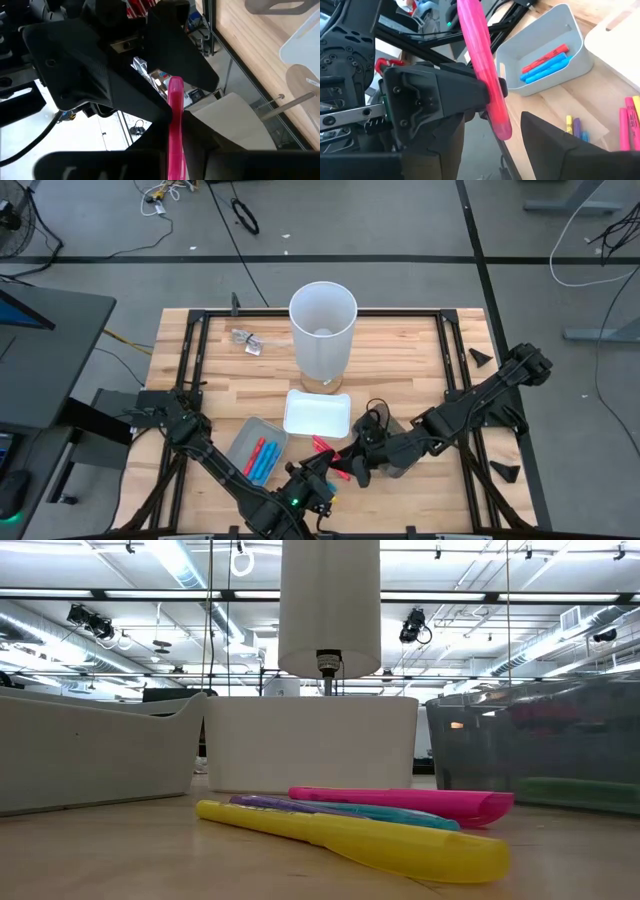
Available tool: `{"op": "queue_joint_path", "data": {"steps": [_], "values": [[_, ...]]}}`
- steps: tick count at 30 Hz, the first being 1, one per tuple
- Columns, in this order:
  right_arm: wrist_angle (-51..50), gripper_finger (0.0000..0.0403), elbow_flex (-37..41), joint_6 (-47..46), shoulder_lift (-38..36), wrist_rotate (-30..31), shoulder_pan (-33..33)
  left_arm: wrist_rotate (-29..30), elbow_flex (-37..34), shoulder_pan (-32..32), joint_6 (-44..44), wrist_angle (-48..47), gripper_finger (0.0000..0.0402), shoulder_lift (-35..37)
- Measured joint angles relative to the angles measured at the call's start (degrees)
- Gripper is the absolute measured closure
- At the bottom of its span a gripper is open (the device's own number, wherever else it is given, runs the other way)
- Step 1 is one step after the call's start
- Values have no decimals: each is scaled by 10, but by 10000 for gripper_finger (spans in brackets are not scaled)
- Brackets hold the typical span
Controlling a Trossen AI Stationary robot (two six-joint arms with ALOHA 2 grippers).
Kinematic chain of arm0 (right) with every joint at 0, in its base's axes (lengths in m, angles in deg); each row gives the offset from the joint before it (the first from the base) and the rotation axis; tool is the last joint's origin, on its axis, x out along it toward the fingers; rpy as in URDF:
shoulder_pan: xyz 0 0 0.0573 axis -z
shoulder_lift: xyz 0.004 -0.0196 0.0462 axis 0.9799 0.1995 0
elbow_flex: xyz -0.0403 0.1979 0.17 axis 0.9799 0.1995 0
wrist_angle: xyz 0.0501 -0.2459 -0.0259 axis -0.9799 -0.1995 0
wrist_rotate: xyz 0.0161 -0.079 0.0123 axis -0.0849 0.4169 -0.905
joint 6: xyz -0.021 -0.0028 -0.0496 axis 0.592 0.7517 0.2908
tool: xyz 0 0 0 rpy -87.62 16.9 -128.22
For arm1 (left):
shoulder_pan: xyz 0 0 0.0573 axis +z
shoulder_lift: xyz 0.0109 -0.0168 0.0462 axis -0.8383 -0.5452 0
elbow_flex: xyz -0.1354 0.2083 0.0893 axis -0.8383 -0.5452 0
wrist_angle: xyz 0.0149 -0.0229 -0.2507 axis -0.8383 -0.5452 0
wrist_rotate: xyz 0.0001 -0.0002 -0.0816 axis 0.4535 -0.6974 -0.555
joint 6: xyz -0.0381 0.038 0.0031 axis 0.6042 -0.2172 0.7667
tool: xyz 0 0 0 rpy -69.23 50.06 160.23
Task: Pick & Place Markers
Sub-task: Put the pink pen in the black bin
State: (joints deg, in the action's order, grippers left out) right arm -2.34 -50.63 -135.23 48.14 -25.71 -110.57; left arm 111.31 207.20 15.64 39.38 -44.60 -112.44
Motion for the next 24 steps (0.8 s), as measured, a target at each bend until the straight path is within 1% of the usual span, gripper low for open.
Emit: {"op": "queue_joint_path", "data": {"steps": [6, 11, 15, 24], "values": [[0, 214, 0, 15, 1, -1, 0, -16, 0, 0, 0, 3, 369, 0], [0, 240, 0, 16, 1, -18, 0, -28, 0, -1, 0, 4, 370, 0], [-1, 276, 0, 17, 1, -27, 0, -38, 0, -1, 0, 11, 369, 0], [-4, 376, 0, 26, 1, -28, 0, -43, 0, -1, 0, 13, 369, 0]]}}
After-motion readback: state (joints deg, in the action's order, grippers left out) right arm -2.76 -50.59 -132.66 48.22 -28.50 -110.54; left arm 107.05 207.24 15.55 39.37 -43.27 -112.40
